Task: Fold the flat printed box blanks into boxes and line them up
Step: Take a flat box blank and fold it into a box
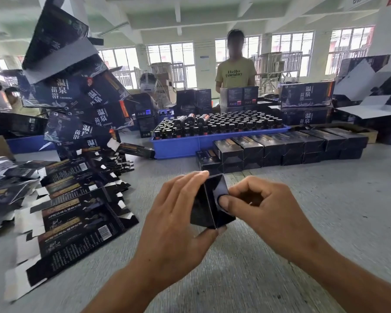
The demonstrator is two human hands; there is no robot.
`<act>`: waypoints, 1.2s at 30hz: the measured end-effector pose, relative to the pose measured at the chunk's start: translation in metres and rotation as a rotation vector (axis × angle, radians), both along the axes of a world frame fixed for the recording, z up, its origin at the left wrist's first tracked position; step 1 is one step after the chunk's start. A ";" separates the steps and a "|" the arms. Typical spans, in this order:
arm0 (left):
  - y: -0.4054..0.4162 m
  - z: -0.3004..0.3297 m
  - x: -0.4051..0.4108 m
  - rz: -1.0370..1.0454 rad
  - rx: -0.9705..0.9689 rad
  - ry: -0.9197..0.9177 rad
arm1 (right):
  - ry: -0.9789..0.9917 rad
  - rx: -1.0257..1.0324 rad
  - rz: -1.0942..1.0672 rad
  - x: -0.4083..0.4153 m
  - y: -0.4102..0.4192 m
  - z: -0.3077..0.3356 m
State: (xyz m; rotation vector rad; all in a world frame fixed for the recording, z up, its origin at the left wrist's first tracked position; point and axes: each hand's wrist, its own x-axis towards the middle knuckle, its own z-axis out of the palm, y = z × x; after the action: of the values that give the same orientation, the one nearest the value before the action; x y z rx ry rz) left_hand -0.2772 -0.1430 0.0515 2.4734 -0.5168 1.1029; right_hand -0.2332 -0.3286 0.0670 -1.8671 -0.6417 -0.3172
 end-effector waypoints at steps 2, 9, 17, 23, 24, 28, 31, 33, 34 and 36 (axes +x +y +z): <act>-0.002 -0.001 0.002 0.002 0.051 0.016 | -0.134 -0.099 -0.143 -0.002 0.004 -0.003; 0.002 -0.002 0.001 0.014 -0.081 0.057 | 0.231 0.219 0.176 0.008 -0.009 0.010; 0.001 -0.004 0.002 0.019 -0.075 0.000 | 0.186 0.210 0.205 0.010 -0.009 0.006; 0.000 -0.009 0.006 -0.042 0.259 -0.041 | 0.120 -0.102 0.197 0.007 0.000 -0.007; 0.000 -0.011 0.007 -0.050 0.288 -0.038 | 0.130 -0.079 0.184 0.009 0.001 -0.008; 0.004 -0.010 0.009 0.018 0.085 -0.090 | 0.321 0.118 0.122 0.022 -0.005 -0.010; 0.011 -0.006 0.008 0.126 -0.256 -0.066 | 0.429 0.249 0.159 0.027 -0.007 -0.013; 0.014 -0.003 0.007 0.111 -0.457 0.099 | 0.431 0.171 0.152 0.027 -0.006 -0.016; 0.015 -0.002 0.007 0.077 -0.548 0.194 | 0.423 0.089 0.134 0.027 -0.004 -0.017; 0.017 -0.001 0.008 -0.016 -0.690 0.333 | 0.415 -0.037 0.112 0.026 -0.002 -0.019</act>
State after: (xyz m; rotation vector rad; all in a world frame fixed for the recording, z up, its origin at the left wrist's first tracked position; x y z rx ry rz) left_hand -0.2689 -0.1264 0.0507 1.9645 -0.0345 0.6793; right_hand -0.2069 -0.3301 0.0484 -1.8487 -0.4641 0.1554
